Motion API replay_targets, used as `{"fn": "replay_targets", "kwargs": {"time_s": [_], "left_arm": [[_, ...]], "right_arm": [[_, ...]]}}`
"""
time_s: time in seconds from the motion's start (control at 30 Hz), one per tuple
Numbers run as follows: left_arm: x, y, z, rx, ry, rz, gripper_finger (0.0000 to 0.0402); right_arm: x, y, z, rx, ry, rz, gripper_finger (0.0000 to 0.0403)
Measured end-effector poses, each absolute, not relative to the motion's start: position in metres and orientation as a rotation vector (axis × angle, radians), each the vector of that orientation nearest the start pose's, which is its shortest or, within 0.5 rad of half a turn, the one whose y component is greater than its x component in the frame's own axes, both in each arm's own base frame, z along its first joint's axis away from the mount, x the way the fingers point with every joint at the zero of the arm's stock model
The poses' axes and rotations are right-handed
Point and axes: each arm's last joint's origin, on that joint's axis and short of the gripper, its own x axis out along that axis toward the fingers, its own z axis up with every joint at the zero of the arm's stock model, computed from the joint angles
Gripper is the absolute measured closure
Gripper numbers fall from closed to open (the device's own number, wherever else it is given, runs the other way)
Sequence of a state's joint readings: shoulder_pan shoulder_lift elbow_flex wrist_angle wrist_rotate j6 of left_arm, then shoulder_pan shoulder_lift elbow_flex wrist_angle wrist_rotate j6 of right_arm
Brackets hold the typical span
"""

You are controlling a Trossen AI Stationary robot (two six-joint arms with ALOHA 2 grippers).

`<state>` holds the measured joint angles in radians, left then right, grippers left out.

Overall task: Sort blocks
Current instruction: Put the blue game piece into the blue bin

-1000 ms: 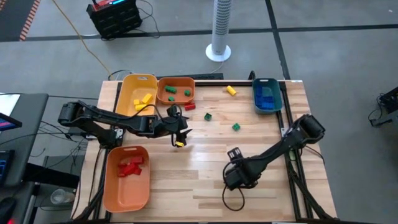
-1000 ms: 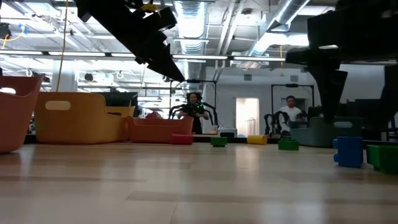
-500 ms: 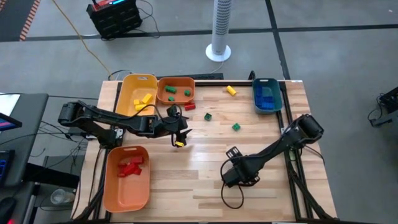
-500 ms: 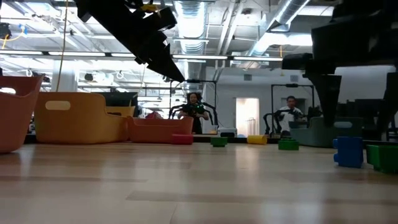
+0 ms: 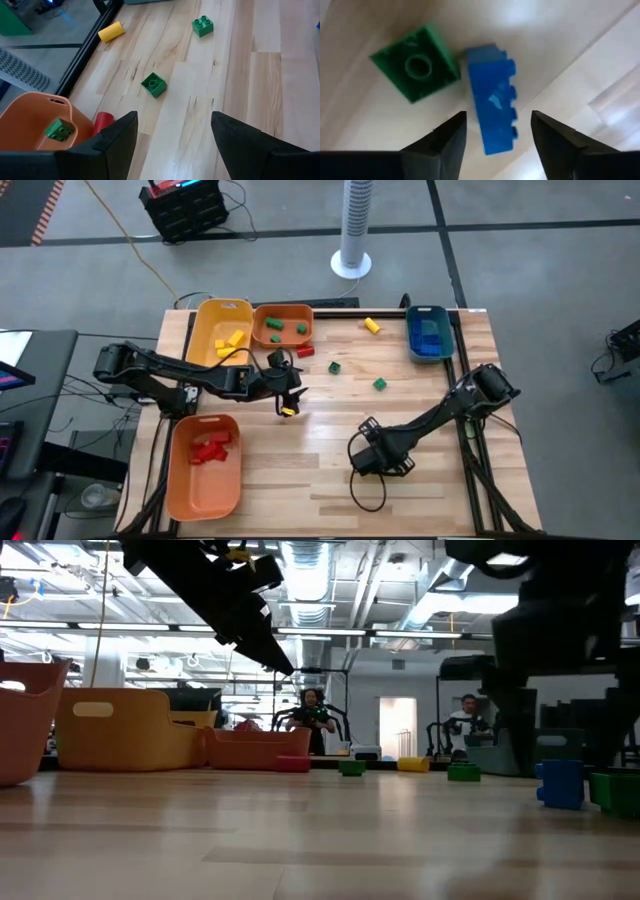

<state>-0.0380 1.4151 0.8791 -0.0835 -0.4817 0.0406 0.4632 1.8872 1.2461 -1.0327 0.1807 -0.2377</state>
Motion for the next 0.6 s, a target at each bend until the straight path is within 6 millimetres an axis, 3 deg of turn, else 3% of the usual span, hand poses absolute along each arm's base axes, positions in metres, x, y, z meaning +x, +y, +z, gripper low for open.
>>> {"fn": "replay_targets", "kwargs": {"time_s": [0.33, 0.6], "left_arm": [[0.296, 0.002, 0.235, 0.207, 0.631, 0.416, 0.0155], [0.295, 0.002, 0.237, 0.228, 0.629, 0.410, 0.0155]], "right_arm": [[0.290, 0.136, 0.151, -0.680, 1.587, 0.414, 0.0246], [0.298, 0.113, 0.155, -0.572, 1.612, 0.307, 0.0338]]}}
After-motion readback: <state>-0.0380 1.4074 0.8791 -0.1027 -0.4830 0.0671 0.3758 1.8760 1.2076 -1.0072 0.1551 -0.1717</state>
